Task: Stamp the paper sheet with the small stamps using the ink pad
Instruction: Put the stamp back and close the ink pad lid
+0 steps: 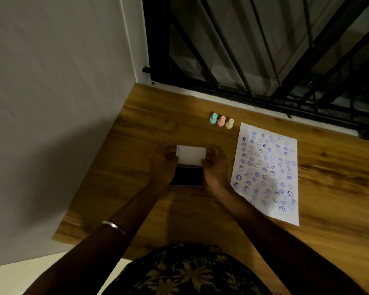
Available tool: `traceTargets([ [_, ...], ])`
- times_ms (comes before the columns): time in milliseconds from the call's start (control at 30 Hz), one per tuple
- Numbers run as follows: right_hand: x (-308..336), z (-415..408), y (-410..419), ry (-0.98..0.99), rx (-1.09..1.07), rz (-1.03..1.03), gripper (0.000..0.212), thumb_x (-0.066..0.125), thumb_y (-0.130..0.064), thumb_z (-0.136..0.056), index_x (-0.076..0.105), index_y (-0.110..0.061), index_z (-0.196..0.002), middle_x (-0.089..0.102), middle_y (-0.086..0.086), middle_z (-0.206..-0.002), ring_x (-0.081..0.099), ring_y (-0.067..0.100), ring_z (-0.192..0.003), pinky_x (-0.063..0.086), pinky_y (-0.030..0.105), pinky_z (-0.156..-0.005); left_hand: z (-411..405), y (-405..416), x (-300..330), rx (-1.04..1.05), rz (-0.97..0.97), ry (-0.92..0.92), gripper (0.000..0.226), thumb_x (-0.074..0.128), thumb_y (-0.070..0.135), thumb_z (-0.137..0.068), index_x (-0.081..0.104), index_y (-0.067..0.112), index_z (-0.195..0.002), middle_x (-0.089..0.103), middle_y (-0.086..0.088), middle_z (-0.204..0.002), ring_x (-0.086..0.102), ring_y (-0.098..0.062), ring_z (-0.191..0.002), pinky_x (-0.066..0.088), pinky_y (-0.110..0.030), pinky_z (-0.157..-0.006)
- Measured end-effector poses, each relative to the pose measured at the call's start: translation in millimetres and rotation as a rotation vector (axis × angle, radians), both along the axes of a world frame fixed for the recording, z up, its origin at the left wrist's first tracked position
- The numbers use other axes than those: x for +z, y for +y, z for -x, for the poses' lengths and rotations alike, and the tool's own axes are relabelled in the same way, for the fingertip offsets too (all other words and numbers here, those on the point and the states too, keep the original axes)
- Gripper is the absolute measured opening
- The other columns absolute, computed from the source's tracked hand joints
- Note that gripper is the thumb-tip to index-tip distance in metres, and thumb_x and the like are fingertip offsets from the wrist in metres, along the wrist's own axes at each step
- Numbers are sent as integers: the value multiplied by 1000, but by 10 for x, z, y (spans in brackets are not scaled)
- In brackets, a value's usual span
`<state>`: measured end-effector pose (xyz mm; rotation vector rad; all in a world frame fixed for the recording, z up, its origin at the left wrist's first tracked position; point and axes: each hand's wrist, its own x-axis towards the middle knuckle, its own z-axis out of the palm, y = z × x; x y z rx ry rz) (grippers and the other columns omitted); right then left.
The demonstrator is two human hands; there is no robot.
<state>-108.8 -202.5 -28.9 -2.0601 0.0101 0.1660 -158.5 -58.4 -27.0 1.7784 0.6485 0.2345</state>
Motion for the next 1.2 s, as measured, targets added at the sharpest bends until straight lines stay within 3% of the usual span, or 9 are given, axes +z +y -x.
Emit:
traceTargets([
  [67, 30, 10, -29, -36, -21, -9, 45, 64, -4, -86, 52, -21, -126, 62, -4, -116, 55, 3, -98, 41, 5, -75, 18, 6, 10, 4, 91, -32, 32, 58, -6, -88, 59, 7, -117, 64, -14, -117, 59, -27, -111, 49, -43, -97],
  [167, 49, 35, -89, -137, 17, 59, 31, 64, -11, -88, 60, -21, -117, 62, -4, -107, 58, 9, -96, 38, 8, -75, 73, 17, 31, -34, 96, 5, 32, 60, 6, -92, 60, 11, -123, 64, -5, -119, 60, -16, -108, 48, -16, -82],
  [300, 101, 135, -215, -253, 143, 55, 17, 63, -16, -89, 61, -28, -101, 62, -10, -99, 60, 4, -92, 43, 6, -73, 284, 57, 67, -76, 3, -123, 18, 58, 16, -94, 67, 24, -108, 67, 0, -111, 63, -9, -100, 53, -28, -85],
  [400, 94, 263, -378, -313, 292, 66, 18, 60, -13, -89, 62, -27, -101, 66, -8, -103, 60, -1, -95, 49, 9, -76, 481, 73, 54, -125, -82, -159, 37, 57, 11, -93, 62, 48, -91, 63, 18, -104, 61, 6, -96, 52, -20, -81],
  [567, 3, 385, -498, -375, 490, 231, 17, 60, -4, -87, 65, -16, -98, 65, 4, -115, 60, 13, -102, 52, 24, -81, 727, 74, -122, -250, -254, -203, 29, 58, 0, -90, 67, 27, -95, 61, 10, -120, 55, 1, -113, 46, -15, -92],
  [733, -26, 417, -527, -328, 572, 359, 21, 59, -5, -89, 63, -16, -107, 57, -1, -135, 53, 13, -121, 48, 29, -97, 846, 60, -198, -346, -346, -178, 21, 58, 3, -92, 70, 18, -100, 57, 11, -129, 47, 6, -122, 37, -9, -99],
  [1000, -33, 492, -526, -365, 598, 357, 35, 58, 0, -84, 61, -22, -111, 51, -4, -134, 55, 12, -114, 50, 21, -84, 861, 68, -184, -421, -392, -140, 23, 58, 5, -91, 70, 15, -107, 55, 5, -134, 46, -7, -128, 40, -26, -105],
  [1100, -42, 521, -520, -370, 594, 380, 39, 63, -16, -84, 56, -26, -120, 47, -3, -137, 50, 17, -120, 50, 33, -92, 861, 66, -173, -424, -389, -155, 21, 64, 13, -89, 69, 18, -109, 52, 9, -135, 44, -5, -128, 36, -18, -105],
  [1200, -55, 496, -514, -340, 624, 439, 54, 66, -35, -86, 44, -31, -135, 37, 0, -149, 34, 18, -135, 32, 33, -105, 812, 59, -161, -412, -442, -174, 33, 69, 30, -87, 65, 20, -118, 47, 8, -140, 39, -3, -130, 31, -11, -103],
])
